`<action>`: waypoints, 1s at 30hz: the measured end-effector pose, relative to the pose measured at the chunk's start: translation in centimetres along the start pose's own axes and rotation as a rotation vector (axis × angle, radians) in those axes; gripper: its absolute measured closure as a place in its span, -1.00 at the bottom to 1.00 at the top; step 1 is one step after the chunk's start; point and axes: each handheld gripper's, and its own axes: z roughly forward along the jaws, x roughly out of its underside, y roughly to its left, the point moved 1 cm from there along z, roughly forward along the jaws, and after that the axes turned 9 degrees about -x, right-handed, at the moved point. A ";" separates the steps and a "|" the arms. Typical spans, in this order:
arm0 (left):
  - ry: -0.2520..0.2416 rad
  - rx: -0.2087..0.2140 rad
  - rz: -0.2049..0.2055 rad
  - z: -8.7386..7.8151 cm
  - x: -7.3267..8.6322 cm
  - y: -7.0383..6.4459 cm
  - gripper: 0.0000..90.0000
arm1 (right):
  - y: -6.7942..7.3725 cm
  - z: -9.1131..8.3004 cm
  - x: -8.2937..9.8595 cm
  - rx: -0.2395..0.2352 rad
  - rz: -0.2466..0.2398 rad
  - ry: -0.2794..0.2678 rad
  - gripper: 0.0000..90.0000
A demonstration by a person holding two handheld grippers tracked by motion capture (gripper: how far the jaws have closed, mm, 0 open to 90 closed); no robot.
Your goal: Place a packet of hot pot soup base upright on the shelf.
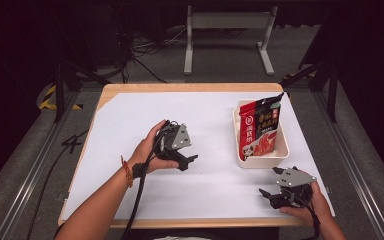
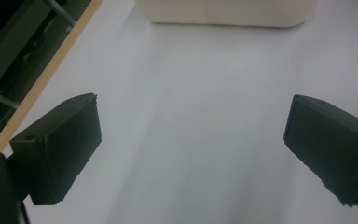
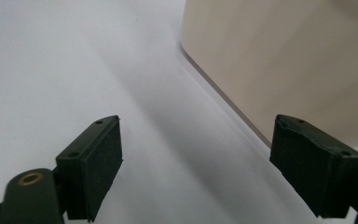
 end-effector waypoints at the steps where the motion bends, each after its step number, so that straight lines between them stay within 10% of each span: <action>1: 0.003 -0.007 0.005 -0.1 0.3 0.0 -0.90 | 0.0 0.0 0.0 0.000 0.000 0.000 -0.64; 30: 0.095 -0.068 -0.018 -3.5 7.8 -0.6 -0.89 | 0.0 0.1 0.0 0.005 -0.006 0.005 -0.63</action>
